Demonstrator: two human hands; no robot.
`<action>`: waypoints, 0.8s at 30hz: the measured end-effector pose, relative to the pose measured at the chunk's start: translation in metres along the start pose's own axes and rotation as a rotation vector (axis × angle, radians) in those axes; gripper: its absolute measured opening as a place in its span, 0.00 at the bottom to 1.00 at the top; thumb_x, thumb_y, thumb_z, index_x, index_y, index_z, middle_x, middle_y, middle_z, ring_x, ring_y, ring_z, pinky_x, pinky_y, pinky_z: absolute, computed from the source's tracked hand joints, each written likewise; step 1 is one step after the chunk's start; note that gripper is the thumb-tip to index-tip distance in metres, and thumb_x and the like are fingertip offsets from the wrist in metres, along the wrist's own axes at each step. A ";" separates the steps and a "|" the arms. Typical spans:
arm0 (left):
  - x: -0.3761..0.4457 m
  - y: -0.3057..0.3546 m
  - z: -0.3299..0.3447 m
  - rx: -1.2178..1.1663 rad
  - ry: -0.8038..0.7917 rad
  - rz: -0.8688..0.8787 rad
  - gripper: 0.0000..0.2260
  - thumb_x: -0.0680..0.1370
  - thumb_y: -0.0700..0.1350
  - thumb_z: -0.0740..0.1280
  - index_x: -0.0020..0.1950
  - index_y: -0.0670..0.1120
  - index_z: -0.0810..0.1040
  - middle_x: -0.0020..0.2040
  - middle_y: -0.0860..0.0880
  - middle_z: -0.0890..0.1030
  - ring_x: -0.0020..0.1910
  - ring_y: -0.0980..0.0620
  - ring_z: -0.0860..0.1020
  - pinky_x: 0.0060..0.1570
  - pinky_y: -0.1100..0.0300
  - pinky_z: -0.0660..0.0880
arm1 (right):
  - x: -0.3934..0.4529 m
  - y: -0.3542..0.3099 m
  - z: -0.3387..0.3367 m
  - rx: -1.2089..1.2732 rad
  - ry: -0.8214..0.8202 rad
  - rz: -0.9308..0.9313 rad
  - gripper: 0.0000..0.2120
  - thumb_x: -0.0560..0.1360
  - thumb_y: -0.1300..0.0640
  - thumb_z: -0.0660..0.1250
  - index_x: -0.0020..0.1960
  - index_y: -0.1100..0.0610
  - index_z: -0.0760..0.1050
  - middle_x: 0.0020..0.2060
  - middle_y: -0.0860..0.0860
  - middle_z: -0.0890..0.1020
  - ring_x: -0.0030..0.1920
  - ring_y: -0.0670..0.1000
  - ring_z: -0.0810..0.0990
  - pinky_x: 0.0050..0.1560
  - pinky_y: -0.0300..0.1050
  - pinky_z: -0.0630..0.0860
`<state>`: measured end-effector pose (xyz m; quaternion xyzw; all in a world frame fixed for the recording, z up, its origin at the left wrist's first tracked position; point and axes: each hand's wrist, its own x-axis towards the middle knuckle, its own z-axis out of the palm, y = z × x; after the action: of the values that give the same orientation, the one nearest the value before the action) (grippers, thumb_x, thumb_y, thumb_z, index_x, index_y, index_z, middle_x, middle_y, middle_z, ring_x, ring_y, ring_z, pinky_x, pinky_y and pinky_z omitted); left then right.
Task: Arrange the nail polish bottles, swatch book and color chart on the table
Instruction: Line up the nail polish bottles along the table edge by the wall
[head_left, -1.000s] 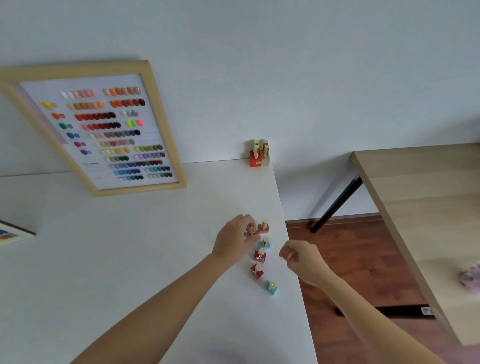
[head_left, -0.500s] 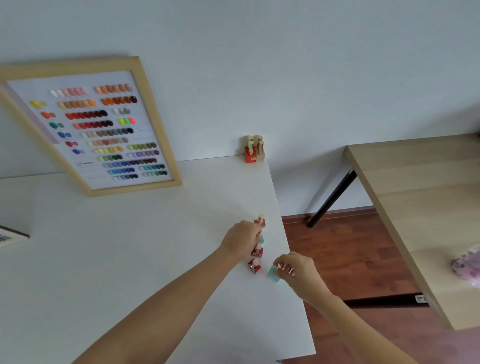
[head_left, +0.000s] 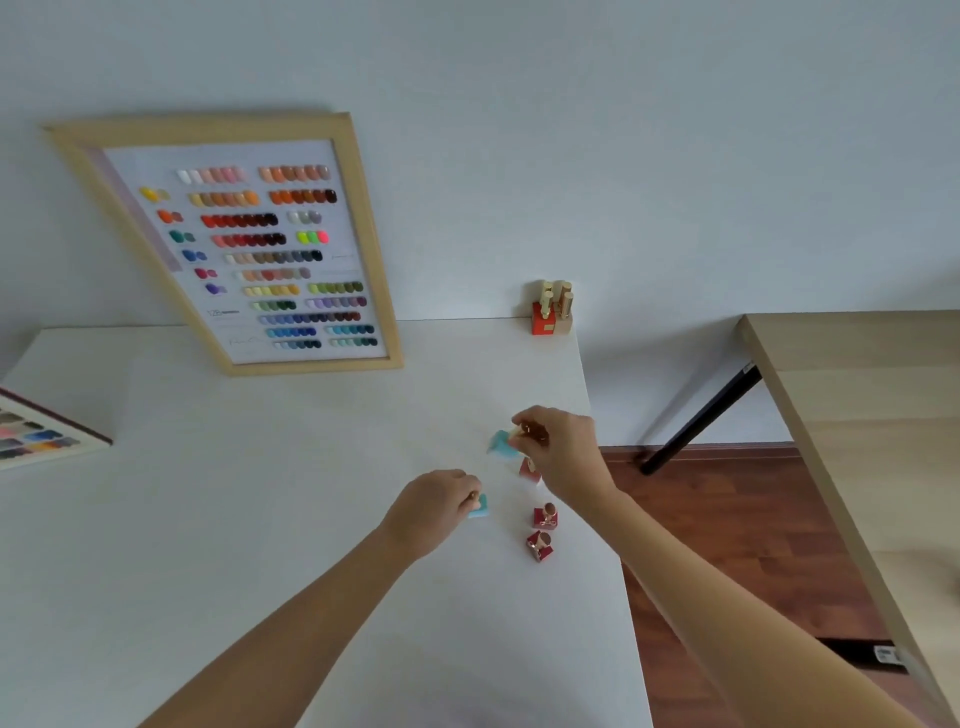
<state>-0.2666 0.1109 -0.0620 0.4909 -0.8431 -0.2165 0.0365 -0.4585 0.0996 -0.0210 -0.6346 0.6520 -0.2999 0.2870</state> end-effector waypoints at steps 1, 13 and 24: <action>-0.003 -0.003 0.001 -0.020 0.009 0.000 0.06 0.79 0.44 0.61 0.47 0.43 0.75 0.42 0.45 0.79 0.40 0.47 0.75 0.41 0.54 0.72 | 0.007 -0.005 0.009 -0.040 -0.061 0.007 0.10 0.73 0.62 0.69 0.54 0.60 0.80 0.46 0.55 0.84 0.45 0.51 0.81 0.49 0.36 0.75; -0.014 -0.023 0.035 -0.300 0.040 -0.285 0.33 0.71 0.44 0.74 0.71 0.47 0.62 0.64 0.47 0.69 0.56 0.47 0.76 0.55 0.61 0.75 | 0.020 -0.004 0.055 -0.328 -0.471 -0.019 0.13 0.74 0.62 0.69 0.59 0.61 0.78 0.54 0.56 0.83 0.52 0.53 0.82 0.56 0.42 0.77; 0.015 -0.017 0.052 -0.368 0.021 -0.274 0.23 0.70 0.41 0.74 0.63 0.44 0.72 0.57 0.44 0.72 0.53 0.45 0.78 0.57 0.56 0.76 | 0.009 0.051 0.006 -0.332 0.053 0.090 0.22 0.69 0.73 0.63 0.59 0.56 0.76 0.58 0.55 0.75 0.57 0.56 0.71 0.58 0.44 0.69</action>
<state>-0.2745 0.1082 -0.1185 0.5880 -0.7144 -0.3645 0.1047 -0.4878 0.0917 -0.0629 -0.6353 0.7277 -0.1914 0.1739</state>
